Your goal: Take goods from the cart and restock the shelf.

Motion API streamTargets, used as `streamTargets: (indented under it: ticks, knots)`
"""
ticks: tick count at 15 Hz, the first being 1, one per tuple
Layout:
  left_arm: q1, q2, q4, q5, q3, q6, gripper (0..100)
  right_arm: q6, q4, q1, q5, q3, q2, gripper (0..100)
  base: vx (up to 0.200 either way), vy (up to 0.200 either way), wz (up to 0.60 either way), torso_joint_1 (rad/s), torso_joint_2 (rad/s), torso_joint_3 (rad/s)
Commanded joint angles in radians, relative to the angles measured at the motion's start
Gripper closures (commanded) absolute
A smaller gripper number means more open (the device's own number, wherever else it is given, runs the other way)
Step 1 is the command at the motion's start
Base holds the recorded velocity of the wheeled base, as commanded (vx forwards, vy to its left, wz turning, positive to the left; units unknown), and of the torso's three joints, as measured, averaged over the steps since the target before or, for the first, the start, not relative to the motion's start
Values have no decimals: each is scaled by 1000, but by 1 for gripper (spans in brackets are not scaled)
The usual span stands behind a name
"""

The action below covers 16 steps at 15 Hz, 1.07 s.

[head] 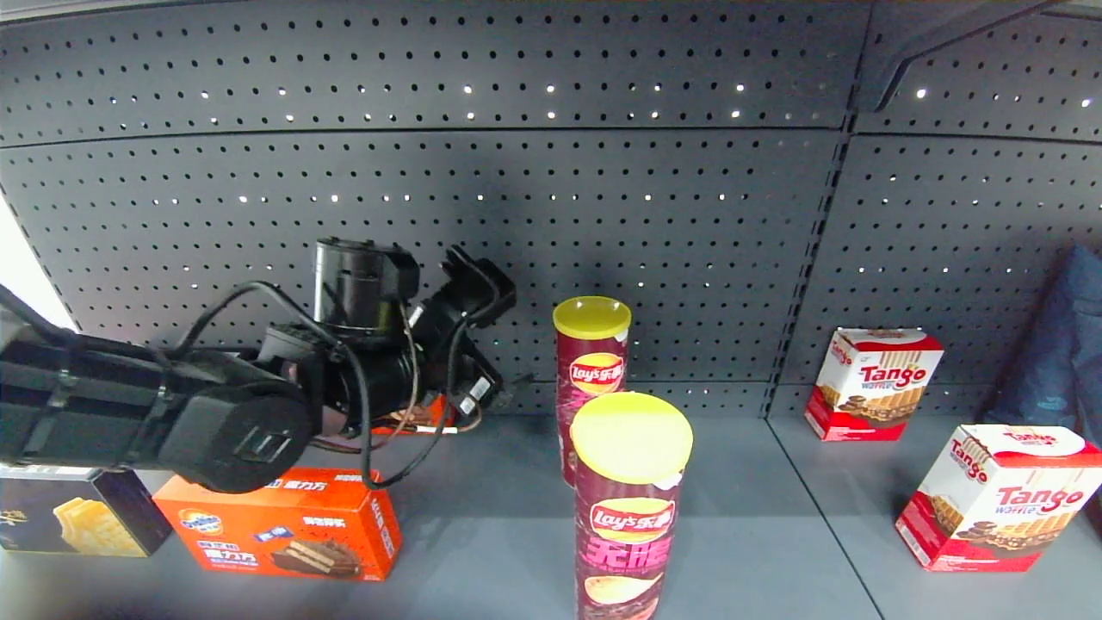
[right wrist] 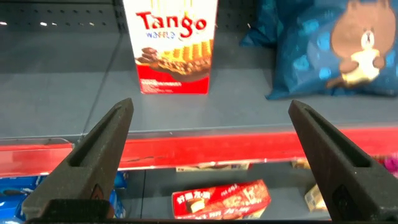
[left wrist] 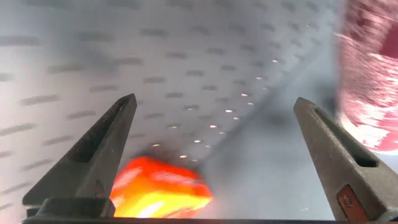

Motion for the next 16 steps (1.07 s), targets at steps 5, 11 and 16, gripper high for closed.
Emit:
streamTargets:
  ticks: [5,11,16]
  knots:
    - [128,-297,0,-50,110,-36,0,-96,164,2,117,-287,117,0,0,0,0,0,0,0]
    - [140,-505,-3,-90,325,-44,0,-296,63,43,377,-520,607,0,0,0,0,0,0,0]
    - [142,-588,2,-118,386,-110,0,-205,-358,565,144,-376,931,0,0,0,0,0,0,0]
